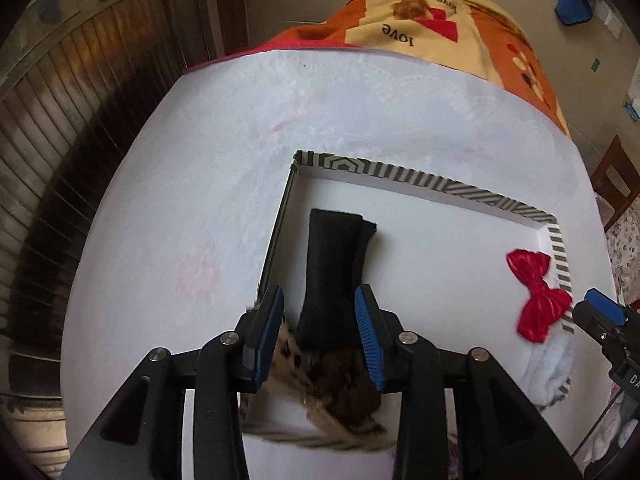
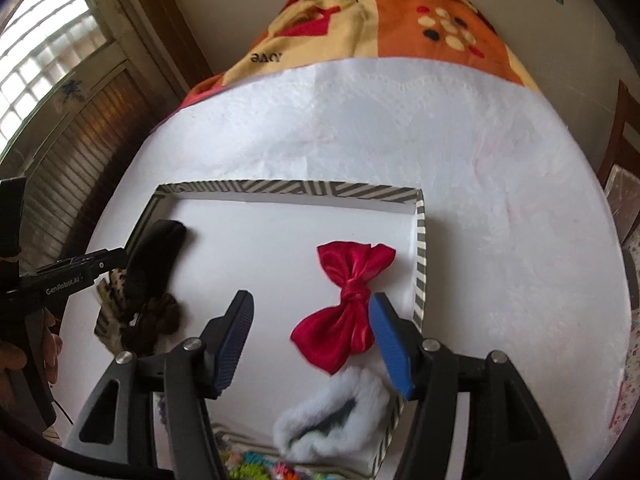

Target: Organize jewelry

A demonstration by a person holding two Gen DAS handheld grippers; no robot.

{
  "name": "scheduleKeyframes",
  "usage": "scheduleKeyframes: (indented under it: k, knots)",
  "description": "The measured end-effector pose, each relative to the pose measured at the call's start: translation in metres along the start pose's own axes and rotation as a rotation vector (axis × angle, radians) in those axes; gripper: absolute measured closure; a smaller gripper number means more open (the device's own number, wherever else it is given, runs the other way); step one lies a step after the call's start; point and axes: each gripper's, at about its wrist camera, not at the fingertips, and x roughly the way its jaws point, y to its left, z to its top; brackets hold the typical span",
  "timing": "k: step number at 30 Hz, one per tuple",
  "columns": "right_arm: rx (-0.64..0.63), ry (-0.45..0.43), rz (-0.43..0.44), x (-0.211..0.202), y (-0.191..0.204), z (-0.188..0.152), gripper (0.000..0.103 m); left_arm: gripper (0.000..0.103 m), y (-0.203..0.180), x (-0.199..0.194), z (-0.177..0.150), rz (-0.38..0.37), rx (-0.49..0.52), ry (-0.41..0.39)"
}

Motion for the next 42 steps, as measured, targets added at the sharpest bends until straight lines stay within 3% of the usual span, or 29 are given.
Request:
scheduleKeyframes:
  k: [19,42]
  knots:
    - [-0.005,-0.016,-0.042,-0.058,0.023,-0.061,0.038,0.075,-0.021,-0.048,-0.061,-0.074,0.070,-0.005]
    - [0.088,-0.050,-0.132,-0.110,0.002,-0.128,0.034,0.075,-0.068,-0.072,-0.124,-0.190,0.240,0.048]
